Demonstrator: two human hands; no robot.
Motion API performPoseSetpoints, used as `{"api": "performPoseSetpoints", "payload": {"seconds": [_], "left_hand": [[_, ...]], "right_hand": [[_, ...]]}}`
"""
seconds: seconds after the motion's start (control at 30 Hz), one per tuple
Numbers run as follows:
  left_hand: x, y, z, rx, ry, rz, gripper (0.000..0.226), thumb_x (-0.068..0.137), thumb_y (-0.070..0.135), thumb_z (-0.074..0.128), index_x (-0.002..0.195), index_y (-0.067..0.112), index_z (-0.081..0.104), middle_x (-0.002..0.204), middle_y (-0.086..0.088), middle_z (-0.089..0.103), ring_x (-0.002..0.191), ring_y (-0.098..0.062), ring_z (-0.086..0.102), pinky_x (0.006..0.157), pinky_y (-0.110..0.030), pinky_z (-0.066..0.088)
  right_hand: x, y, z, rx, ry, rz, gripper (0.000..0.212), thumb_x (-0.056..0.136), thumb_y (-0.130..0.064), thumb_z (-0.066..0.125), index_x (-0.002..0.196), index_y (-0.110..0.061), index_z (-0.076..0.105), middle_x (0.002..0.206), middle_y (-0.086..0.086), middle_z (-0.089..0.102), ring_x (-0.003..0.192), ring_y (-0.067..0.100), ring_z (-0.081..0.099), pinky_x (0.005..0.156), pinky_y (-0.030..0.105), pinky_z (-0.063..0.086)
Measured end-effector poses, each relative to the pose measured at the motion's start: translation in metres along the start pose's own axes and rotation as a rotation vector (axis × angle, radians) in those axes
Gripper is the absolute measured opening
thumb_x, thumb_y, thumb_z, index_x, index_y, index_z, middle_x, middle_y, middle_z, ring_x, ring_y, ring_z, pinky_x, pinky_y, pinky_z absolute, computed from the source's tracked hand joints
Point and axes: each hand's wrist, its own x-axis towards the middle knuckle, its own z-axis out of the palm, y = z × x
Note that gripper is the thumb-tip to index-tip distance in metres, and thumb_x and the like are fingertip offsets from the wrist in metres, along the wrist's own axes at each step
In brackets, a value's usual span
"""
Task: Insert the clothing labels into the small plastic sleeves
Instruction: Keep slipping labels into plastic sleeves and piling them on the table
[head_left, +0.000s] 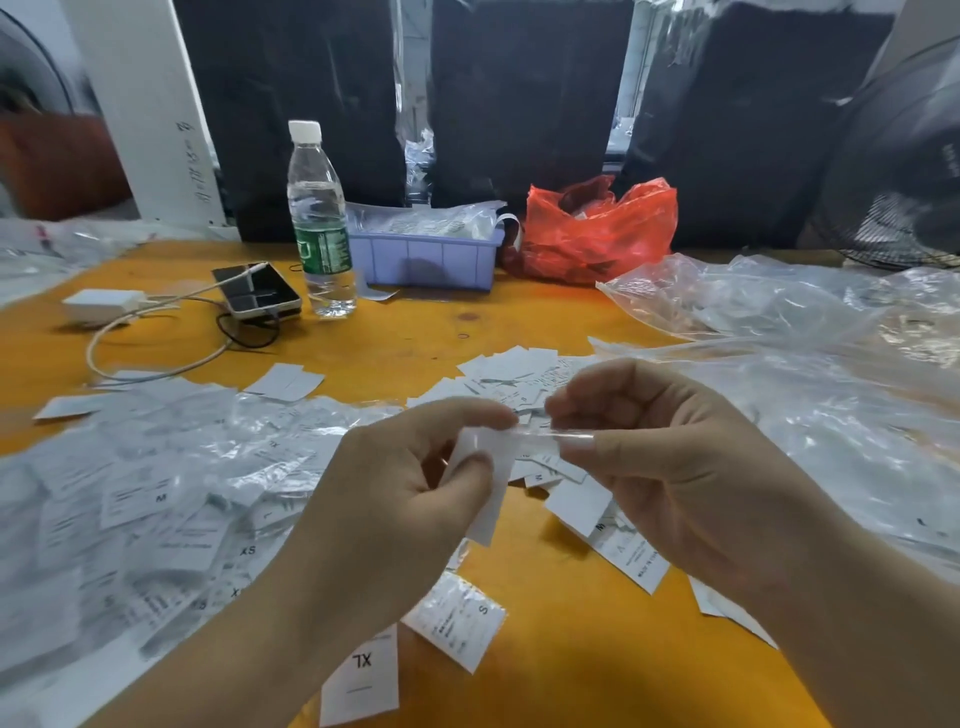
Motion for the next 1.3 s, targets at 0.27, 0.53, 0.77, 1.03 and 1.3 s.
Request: {"api": "performPoseSetpoints", "payload": {"seconds": [0.27, 0.53, 0.77, 1.03, 1.3], "left_hand": [[0.000, 0.002, 0.002, -0.031, 0.004, 0.009, 0.017, 0.080, 0.036, 0.054, 0.087, 0.043, 0.068, 0.068, 0.013, 0.066, 0.055, -0.007, 0.056, 0.045, -0.015, 0.039], [-0.001, 0.002, 0.002, -0.040, 0.001, -0.008, 0.016, 0.079, 0.037, 0.055, 0.090, 0.042, 0.067, 0.070, 0.005, 0.066, 0.059, -0.017, 0.057, 0.048, -0.018, 0.040], [0.000, 0.001, 0.003, -0.102, -0.032, -0.086, 0.017, 0.079, 0.037, 0.055, 0.090, 0.040, 0.068, 0.070, 0.003, 0.065, 0.055, -0.017, 0.052, 0.048, -0.029, 0.044], [0.001, 0.006, 0.004, -0.210, -0.106, -0.121, 0.012, 0.077, 0.043, 0.065, 0.081, 0.032, 0.070, 0.066, 0.001, 0.066, 0.051, -0.005, 0.057, 0.050, -0.021, 0.048], [0.006, 0.001, 0.004, -0.340, -0.095, -0.175, 0.020, 0.077, 0.038, 0.066, 0.073, 0.018, 0.068, 0.057, -0.001, 0.059, 0.050, -0.015, 0.053, 0.048, -0.023, 0.045]], "right_hand": [[0.002, 0.008, -0.001, -0.330, 0.037, 0.071, 0.021, 0.056, -0.011, 0.076, 0.076, -0.018, 0.074, 0.075, 0.004, 0.069, 0.066, 0.015, 0.062, 0.059, 0.024, 0.050], [0.001, 0.012, 0.002, -0.509, 0.014, 0.006, 0.013, 0.070, -0.022, 0.073, 0.070, -0.009, 0.071, 0.056, -0.003, 0.059, 0.052, 0.007, 0.051, 0.051, 0.016, 0.042], [0.003, 0.011, -0.003, -0.455, 0.077, 0.002, 0.021, 0.065, -0.034, 0.074, 0.061, -0.014, 0.067, 0.054, 0.002, 0.049, 0.052, 0.015, 0.045, 0.054, 0.025, 0.040], [0.004, 0.011, -0.004, -0.386, 0.065, 0.051, 0.017, 0.064, -0.029, 0.075, 0.061, -0.015, 0.067, 0.056, 0.004, 0.047, 0.053, 0.015, 0.043, 0.057, 0.030, 0.038], [0.003, 0.016, -0.003, -0.335, -0.007, 0.120, 0.015, 0.064, -0.012, 0.084, 0.071, -0.009, 0.071, 0.057, 0.003, 0.054, 0.053, 0.014, 0.049, 0.055, 0.026, 0.043]]}}
